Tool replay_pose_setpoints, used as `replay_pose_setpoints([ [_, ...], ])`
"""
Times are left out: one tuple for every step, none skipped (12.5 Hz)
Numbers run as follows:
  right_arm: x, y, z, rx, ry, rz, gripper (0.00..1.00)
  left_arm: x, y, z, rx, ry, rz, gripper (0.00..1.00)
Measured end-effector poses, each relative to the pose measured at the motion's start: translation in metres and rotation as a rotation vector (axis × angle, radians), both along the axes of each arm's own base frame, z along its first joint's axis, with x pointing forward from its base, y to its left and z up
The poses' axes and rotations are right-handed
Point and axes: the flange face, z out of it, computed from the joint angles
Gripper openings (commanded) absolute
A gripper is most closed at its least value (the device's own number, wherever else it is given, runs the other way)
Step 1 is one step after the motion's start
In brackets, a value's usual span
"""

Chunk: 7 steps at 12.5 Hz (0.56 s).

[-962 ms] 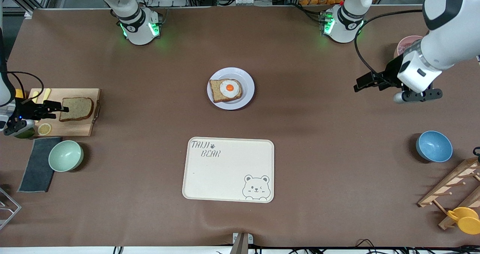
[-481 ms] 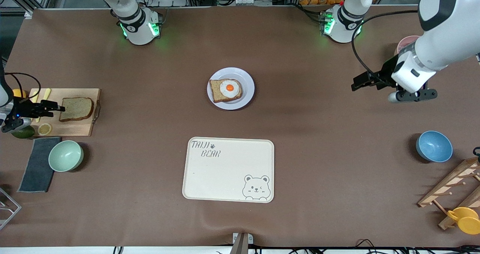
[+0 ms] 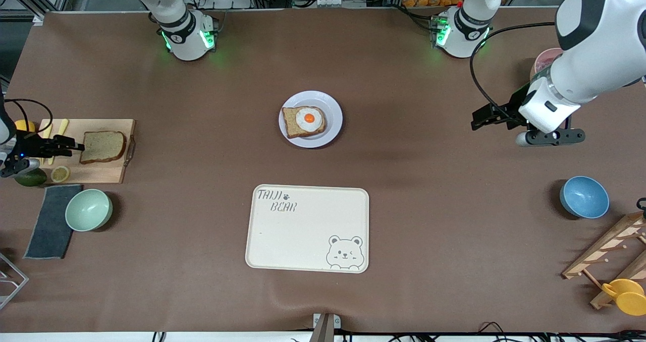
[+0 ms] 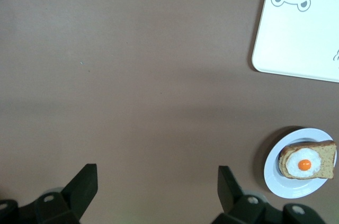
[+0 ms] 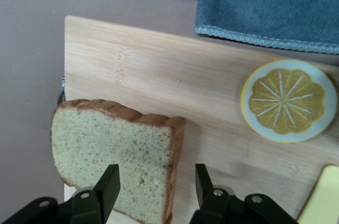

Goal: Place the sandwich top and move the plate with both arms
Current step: 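Grasp the bread slice with the right gripper and lift it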

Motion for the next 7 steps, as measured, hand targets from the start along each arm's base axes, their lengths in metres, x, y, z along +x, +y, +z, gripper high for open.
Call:
replay_pose_setpoints([
  [0.000,0.000,-0.005,0.000,0.003,0.000,0.59,-0.001,-0.006,-0.004,0.000,0.008,-0.010,1.00],
  [-0.001,0.000,-0.009,0.001,0.005,0.002,0.54,-0.002,-0.014,-0.006,0.002,0.016,-0.016,1.00],
  [-0.001,0.000,-0.014,0.003,0.008,0.004,0.43,-0.004,-0.022,-0.007,0.004,0.023,-0.016,1.00],
  [-0.002,0.000,-0.017,0.006,0.012,0.006,0.29,-0.007,-0.027,-0.006,0.007,0.033,-0.016,1.00],
  [-0.002,0.001,-0.020,0.008,0.015,0.007,0.17,-0.010,-0.030,-0.005,0.009,0.042,-0.019,1.00],
  [-0.003,0.001,-0.021,0.011,0.017,0.008,0.08,-0.011,-0.033,-0.004,0.011,0.045,-0.022,1.00],
  [-0.002,0.002,-0.021,0.012,0.017,0.009,0.00,-0.011,-0.034,-0.003,0.011,0.046,-0.024,1.00],
])
